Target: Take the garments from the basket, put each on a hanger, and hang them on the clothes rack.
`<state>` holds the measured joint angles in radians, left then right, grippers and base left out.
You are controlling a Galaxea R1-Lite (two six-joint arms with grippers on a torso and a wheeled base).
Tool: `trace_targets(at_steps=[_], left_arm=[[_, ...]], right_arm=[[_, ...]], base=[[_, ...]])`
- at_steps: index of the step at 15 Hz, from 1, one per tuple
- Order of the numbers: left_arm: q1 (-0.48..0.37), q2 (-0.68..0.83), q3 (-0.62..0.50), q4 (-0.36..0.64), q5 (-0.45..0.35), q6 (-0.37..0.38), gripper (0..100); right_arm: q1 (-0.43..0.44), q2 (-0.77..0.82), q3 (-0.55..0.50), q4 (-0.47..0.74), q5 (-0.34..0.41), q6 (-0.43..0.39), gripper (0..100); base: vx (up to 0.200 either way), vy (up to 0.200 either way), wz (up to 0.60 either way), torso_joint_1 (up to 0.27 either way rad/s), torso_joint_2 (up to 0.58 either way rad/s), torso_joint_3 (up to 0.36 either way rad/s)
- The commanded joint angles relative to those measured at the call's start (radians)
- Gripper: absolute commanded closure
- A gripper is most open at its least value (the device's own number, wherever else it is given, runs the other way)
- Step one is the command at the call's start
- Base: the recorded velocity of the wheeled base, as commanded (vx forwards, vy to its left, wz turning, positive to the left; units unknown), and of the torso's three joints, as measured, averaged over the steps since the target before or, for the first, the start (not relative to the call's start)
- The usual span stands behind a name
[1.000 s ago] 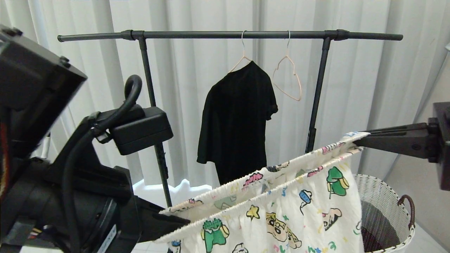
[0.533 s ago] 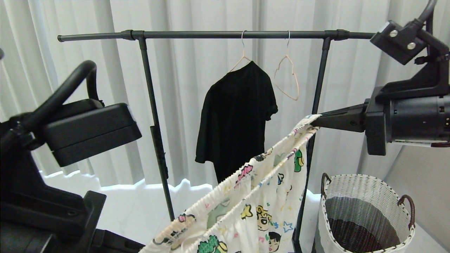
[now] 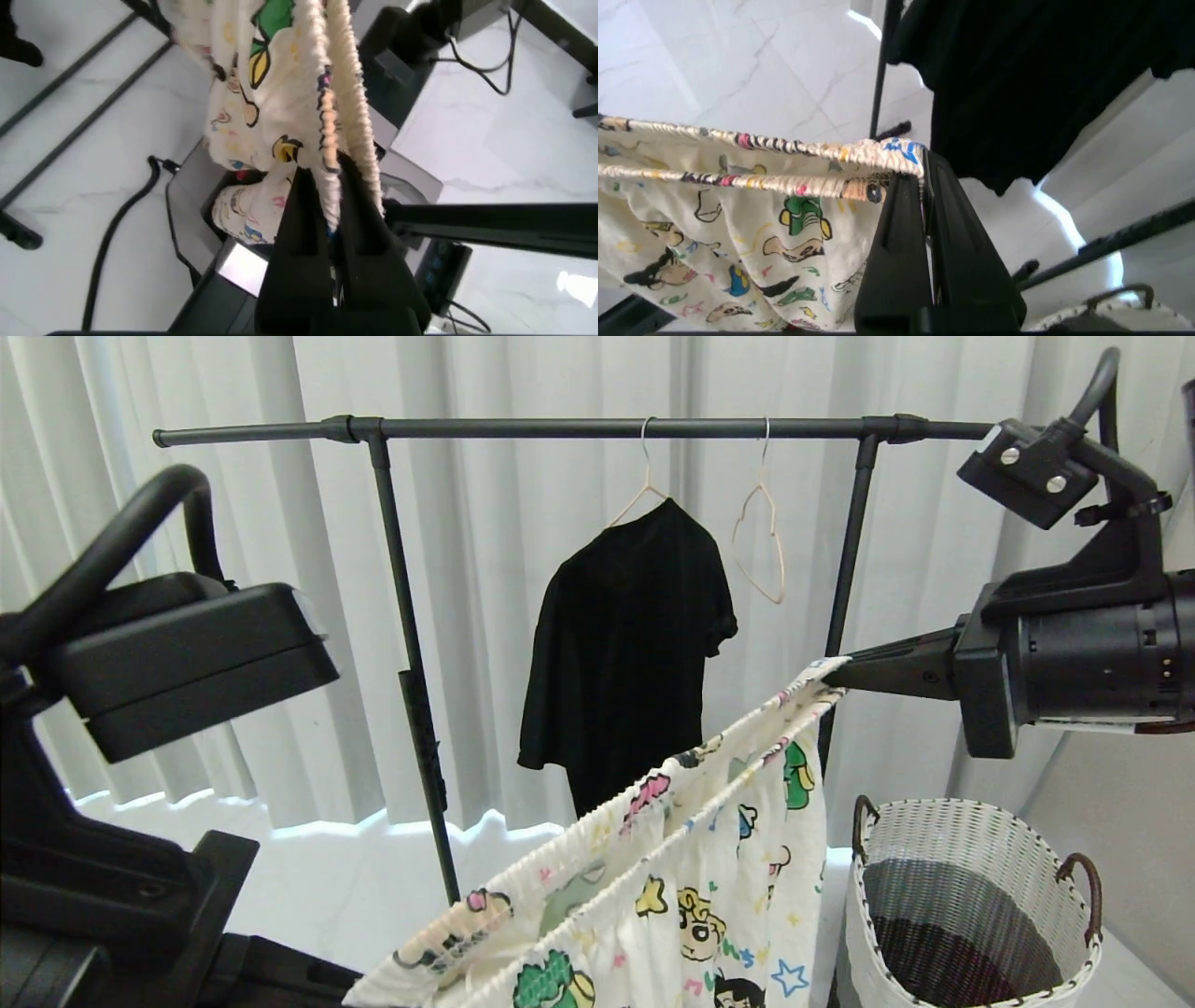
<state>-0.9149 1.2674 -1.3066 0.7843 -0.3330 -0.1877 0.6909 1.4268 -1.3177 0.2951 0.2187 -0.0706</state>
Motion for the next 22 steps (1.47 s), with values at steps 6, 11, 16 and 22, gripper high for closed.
trace_targets(at_steps=[6, 11, 16, 22], left_arm=[[0.197, 0.225, -0.137, -0.161, 0.247, 0.132, 100], [0.179, 0.230, -0.137, -0.172, 0.324, 0.182, 100], [0.177, 0.230, -0.135, -0.172, 0.325, 0.188, 100], [0.166, 0.227, -0.132, -0.172, 0.325, 0.209, 100]], right_arm=[[-0.074, -0.146, -0.173, 0.472, -0.001, 0.005, 100], [-0.059, -0.147, -0.143, 0.472, -0.081, 0.009, 100], [-0.063, -0.144, -0.143, 0.466, -0.084, 0.034, 100], [-0.059, -0.184, -0.069, 0.466, -0.081, 0.026, 0]], base=[[0.000, 0.000, 0.00, 0.000, 0.00, 0.000], [0.000, 0.000, 0.00, 0.000, 0.00, 0.000], [0.000, 0.000, 0.00, 0.000, 0.00, 0.000], [0.000, 0.000, 0.00, 0.000, 0.00, 0.000]])
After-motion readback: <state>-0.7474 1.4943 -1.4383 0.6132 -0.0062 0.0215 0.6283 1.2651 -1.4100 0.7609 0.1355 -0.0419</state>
